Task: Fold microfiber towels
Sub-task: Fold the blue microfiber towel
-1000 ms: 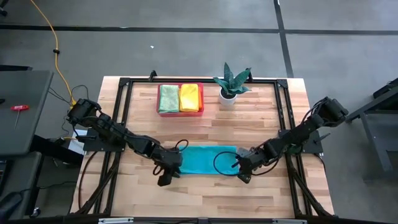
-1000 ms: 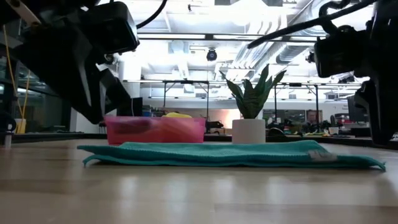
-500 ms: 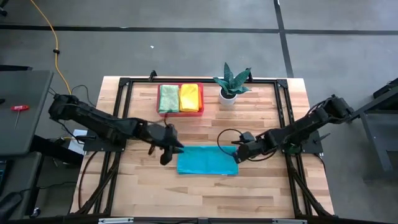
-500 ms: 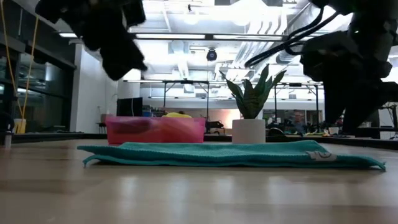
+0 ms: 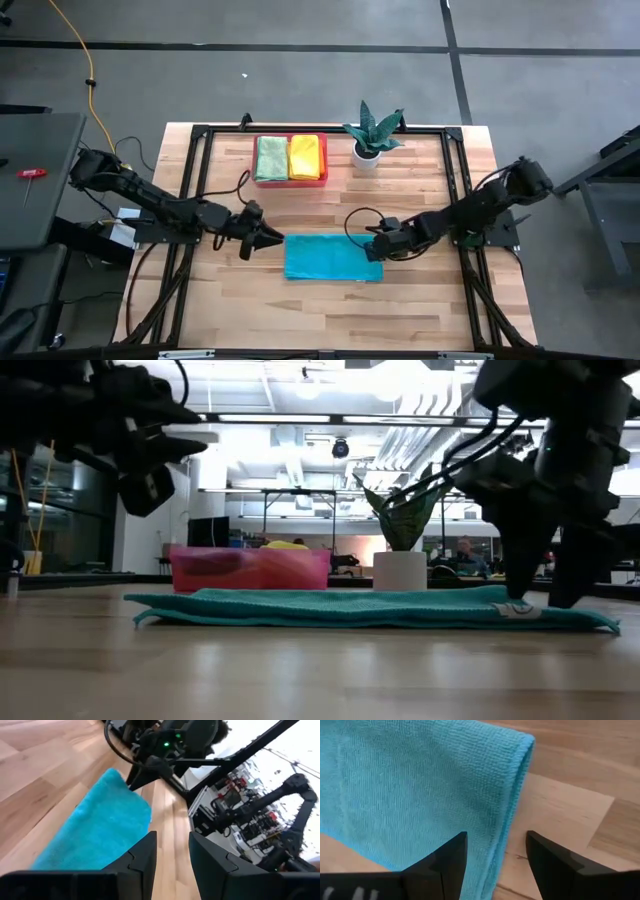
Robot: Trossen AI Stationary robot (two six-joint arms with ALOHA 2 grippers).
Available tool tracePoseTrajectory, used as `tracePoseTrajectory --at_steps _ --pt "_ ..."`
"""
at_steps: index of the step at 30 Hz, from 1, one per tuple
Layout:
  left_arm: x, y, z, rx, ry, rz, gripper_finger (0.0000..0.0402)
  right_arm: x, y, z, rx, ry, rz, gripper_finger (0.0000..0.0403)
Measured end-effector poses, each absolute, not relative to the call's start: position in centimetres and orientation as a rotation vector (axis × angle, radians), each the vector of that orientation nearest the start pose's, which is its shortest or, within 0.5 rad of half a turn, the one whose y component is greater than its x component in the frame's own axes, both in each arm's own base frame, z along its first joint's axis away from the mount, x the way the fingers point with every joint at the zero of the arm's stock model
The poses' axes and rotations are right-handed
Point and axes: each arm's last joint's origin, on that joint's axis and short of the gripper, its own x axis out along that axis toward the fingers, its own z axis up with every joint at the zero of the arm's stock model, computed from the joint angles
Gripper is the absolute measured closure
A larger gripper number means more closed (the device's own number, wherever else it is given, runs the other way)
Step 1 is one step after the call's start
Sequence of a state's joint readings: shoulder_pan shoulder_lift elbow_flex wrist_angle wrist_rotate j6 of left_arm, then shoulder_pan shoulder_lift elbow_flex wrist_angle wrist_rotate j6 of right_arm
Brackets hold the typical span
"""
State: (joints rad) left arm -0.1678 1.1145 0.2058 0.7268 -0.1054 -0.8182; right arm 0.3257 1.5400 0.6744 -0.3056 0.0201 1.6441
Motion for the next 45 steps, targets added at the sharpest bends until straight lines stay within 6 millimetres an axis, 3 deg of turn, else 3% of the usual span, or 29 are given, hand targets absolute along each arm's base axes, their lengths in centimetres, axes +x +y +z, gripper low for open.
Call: tracePoseTrajectory --at_steps 12,16,22,25,34,45 --pt "19.2 -3.1 16.2 -0.744 0.211 0.109 0.0298 26.8 8.4 12.7 1.153 1.133 -0.870 0.0217" --pt "19.2 -3.0 16.1 -0.721 0.210 0.127 0.0298 26.7 8.3 12.2 1.124 1.157 -0.904 0.0265" --pt "19.2 -3.0 15.9 -0.713 0.226 0.145 0.0298 26.0 8.0 12.1 1.042 1.191 -0.958 0.0387" --pt "19.1 -3.0 15.9 -0.711 0.225 0.154 0.0298 25.9 8.0 12.2 0.995 1.214 -0.935 0.0388" --pt "19.1 -3.0 15.7 -0.726 0.239 0.163 0.0298 22.2 7.5 14.0 0.840 1.220 -1.196 0.0401" --pt "19.1 -3.0 15.7 -0.732 0.246 0.166 0.0298 18.3 8.5 18.3 0.823 1.245 -1.175 0.0402"
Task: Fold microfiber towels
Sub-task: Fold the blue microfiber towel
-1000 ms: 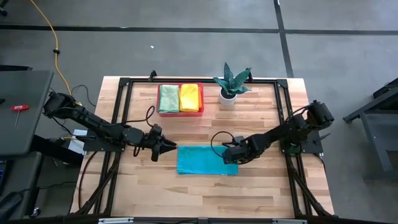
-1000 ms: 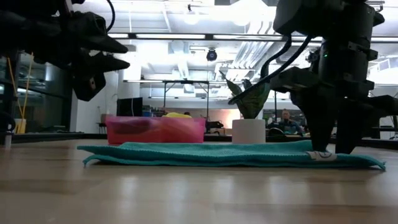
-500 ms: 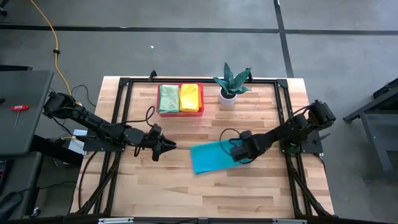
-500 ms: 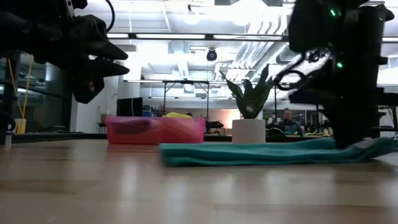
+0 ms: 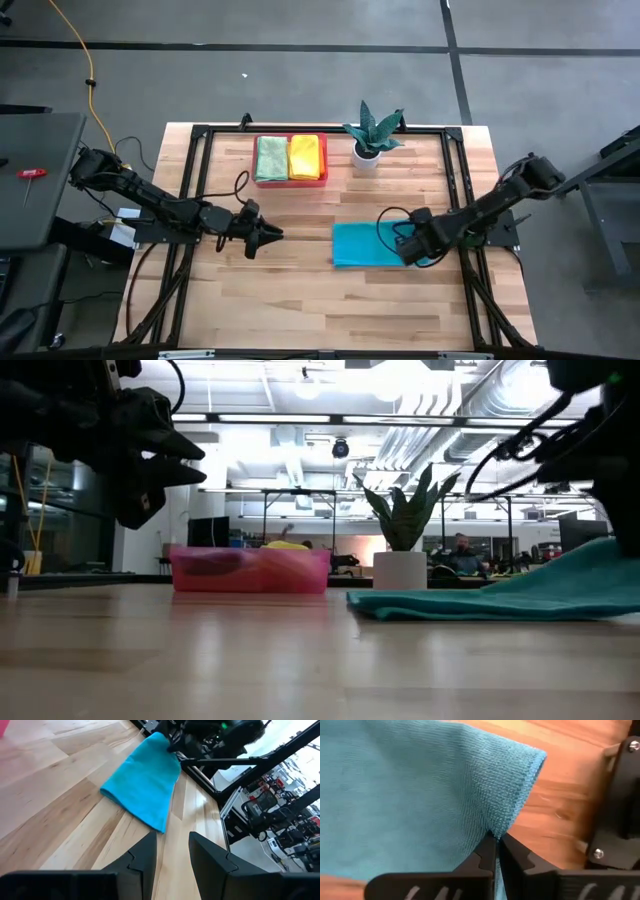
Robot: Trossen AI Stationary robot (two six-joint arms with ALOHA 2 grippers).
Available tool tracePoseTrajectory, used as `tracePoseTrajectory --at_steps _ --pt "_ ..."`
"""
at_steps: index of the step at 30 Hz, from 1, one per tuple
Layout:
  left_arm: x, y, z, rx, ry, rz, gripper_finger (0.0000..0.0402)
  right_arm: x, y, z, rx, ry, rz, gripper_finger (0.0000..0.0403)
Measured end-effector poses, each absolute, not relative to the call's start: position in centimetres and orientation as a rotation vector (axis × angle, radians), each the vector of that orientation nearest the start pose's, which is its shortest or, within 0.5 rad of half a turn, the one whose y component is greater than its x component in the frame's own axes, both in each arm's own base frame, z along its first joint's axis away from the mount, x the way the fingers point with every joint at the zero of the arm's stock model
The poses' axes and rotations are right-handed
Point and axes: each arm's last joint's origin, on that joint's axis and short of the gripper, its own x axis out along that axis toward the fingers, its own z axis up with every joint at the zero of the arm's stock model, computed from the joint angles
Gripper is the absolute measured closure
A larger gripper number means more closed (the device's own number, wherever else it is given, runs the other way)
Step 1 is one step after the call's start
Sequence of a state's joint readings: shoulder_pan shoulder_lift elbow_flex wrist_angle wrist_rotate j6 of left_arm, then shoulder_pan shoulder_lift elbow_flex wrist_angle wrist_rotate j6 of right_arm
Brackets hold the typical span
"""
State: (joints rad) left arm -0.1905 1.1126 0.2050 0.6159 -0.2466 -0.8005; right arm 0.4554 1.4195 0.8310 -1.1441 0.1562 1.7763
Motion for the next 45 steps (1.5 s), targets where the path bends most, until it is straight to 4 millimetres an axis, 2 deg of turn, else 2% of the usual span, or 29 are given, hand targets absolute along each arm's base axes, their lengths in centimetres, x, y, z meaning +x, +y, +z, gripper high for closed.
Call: tracePoseTrajectory --at_steps 3,8,14,22,31,37,45 --pt "19.1 -3.0 15.6 -0.730 0.252 0.168 0.0298 17.9 8.7 19.1 0.867 1.217 -1.135 0.0402" --pt "19.0 -2.9 15.5 -0.718 0.259 0.184 0.0298 18.6 9.1 19.6 0.956 1.089 -1.071 0.0403" --pt "19.0 -2.9 15.4 -0.720 0.259 0.198 0.0298 20.4 9.4 19.8 1.074 0.947 -0.959 0.0403" --pt "18.7 -2.8 14.5 -0.692 0.350 0.242 0.0298 22.7 9.4 20.5 1.184 0.734 -0.847 0.0403" --pt "18.6 -2.7 14.4 -0.684 0.349 0.267 0.0298 25.8 9.4 18.8 1.202 0.717 -0.745 0.0403" --pt "18.6 -2.7 14.4 -0.682 0.353 0.270 0.0298 27.4 9.2 17.3 1.228 0.691 -0.748 0.0403" --pt "18.6 -2.7 14.3 -0.680 0.358 0.272 0.0298 28.3 8.2 17.4 1.268 0.625 -0.741 0.0403"
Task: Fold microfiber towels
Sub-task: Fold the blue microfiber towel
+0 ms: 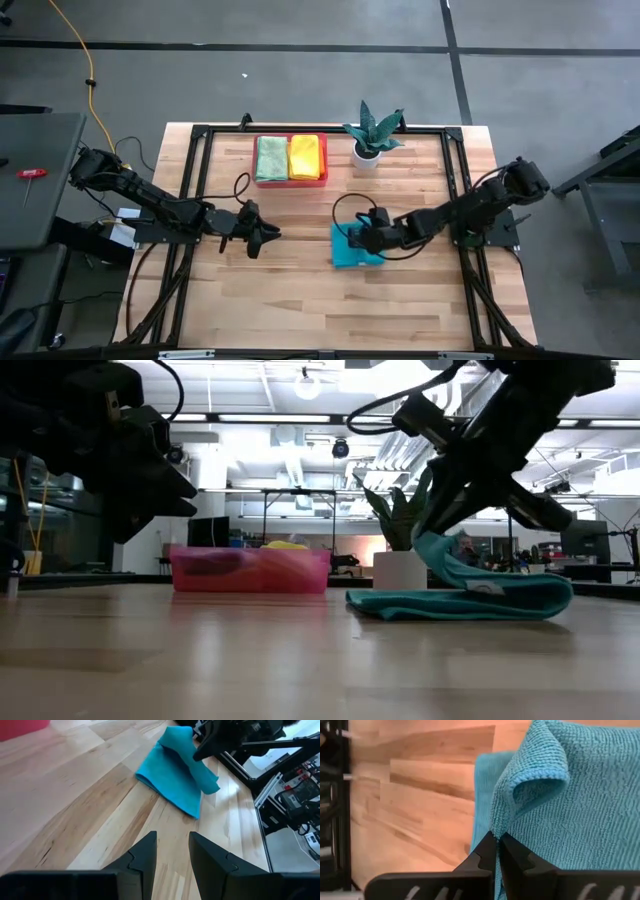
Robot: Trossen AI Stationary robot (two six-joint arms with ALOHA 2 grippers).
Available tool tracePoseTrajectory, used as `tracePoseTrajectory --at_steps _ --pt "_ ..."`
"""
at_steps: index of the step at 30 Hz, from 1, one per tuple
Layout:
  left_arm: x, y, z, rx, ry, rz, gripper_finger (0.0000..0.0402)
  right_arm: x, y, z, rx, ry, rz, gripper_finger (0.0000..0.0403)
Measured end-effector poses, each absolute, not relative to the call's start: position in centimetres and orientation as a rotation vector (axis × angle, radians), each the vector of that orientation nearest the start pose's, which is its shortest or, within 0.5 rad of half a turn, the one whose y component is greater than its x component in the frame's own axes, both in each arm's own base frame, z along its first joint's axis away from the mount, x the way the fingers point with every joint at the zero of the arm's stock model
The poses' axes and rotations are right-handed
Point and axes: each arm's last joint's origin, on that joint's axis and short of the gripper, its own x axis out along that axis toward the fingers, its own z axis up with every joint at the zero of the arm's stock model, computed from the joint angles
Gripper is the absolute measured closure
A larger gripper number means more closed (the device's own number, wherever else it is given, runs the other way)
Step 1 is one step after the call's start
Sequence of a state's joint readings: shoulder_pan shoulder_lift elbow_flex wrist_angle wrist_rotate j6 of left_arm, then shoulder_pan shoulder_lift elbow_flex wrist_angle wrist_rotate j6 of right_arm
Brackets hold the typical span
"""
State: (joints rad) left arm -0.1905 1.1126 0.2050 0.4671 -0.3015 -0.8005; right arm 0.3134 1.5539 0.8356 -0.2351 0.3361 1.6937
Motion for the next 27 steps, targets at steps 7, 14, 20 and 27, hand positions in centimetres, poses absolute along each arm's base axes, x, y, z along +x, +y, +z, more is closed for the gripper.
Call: tracePoseTrajectory --at_steps 7,14,20,27 --pt "18.6 -2.7 14.3 -0.680 0.359 0.273 0.0298 28.7 7.7 17.1 1.266 0.691 -0.695 0.0403" --pt "18.6 -2.7 14.3 -0.678 0.365 0.276 0.0298 28.8 7.6 17.1 1.282 0.691 -0.698 0.0403" --pt "18.6 -2.7 14.3 -0.670 0.366 0.274 0.0298 29.0 7.6 17.3 1.301 0.670 -0.668 0.0399" --pt "18.5 -2.6 14.3 -0.665 0.354 0.298 0.0298 29.8 7.8 18.0 1.293 0.617 -0.566 0.0309"
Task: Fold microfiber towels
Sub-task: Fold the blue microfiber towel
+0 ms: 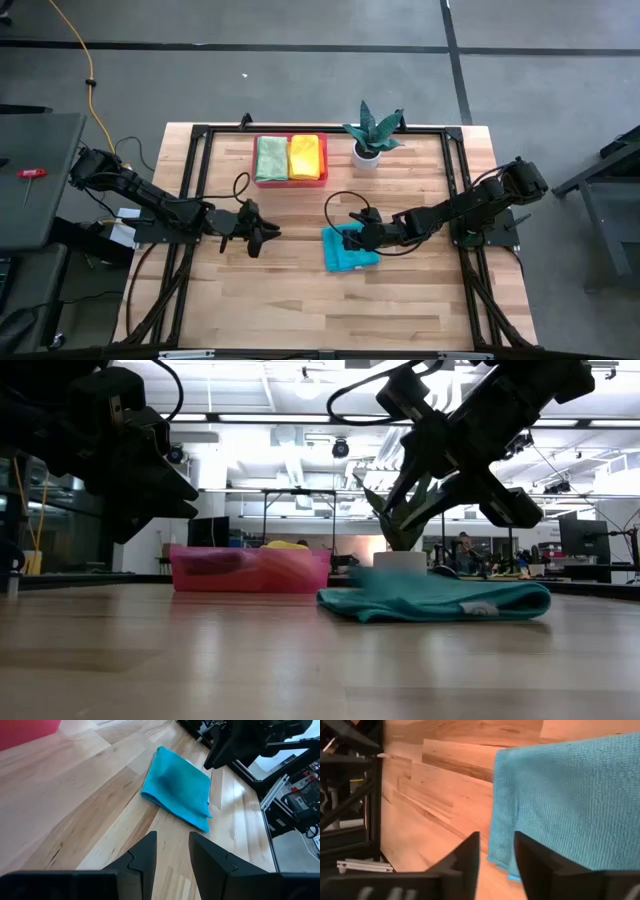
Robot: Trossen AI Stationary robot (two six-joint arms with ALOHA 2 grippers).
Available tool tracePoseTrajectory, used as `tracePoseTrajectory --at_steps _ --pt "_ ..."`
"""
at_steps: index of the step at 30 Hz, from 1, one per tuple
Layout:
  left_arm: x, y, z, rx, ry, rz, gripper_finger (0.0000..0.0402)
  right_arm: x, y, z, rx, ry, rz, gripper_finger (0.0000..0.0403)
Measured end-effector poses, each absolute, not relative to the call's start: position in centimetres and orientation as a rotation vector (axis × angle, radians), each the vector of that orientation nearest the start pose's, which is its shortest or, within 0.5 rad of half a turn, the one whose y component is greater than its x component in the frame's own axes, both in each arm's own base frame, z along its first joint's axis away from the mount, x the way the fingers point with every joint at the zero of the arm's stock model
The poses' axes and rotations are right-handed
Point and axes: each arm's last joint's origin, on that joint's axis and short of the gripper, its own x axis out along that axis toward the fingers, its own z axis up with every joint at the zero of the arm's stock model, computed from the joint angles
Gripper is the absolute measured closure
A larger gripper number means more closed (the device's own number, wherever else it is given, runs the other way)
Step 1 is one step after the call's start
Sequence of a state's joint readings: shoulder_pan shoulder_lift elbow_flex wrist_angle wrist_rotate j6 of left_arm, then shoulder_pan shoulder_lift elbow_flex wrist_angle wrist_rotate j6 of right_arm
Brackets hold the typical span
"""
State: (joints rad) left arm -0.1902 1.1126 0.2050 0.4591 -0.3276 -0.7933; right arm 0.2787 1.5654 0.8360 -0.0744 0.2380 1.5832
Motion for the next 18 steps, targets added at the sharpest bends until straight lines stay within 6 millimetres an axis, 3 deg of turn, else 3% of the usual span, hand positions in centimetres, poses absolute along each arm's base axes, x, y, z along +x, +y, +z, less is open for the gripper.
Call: tracePoseTrajectory --at_steps 4,8,18 --pt "18.5 -2.6 14.3 -0.664 0.354 0.298 0.0298 30.0 7.9 18.2 1.266 0.613 -0.524 0.0246" --pt "18.5 -2.6 14.3 -0.664 0.355 0.297 0.0298 30.1 7.6 18.6 1.221 0.610 -0.476 0.0208" --pt "18.5 -2.6 14.3 -0.680 0.352 0.299 0.0298 24.8 5.7 19.3 1.044 0.939 -0.745 0.0201"
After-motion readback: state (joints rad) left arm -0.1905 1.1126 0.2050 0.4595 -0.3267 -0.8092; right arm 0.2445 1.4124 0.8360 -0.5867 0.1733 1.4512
